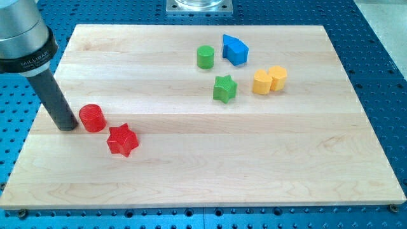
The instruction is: Push the red circle to the bottom left side of the red star
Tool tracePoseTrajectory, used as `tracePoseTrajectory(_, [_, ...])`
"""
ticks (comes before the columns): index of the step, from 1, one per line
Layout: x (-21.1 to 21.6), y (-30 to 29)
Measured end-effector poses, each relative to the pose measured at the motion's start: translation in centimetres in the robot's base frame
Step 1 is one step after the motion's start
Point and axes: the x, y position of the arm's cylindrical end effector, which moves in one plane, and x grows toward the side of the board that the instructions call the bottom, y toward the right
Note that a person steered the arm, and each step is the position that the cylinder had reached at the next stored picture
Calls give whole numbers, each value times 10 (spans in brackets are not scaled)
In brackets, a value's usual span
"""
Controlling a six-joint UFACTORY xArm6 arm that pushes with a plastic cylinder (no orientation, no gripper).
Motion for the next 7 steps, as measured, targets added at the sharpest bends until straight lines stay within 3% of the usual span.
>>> tracePoseTrajectory(2, [-2, -4])
tracePoseTrajectory(4, [-63, 58])
tracePoseTrajectory(7, [8, 71])
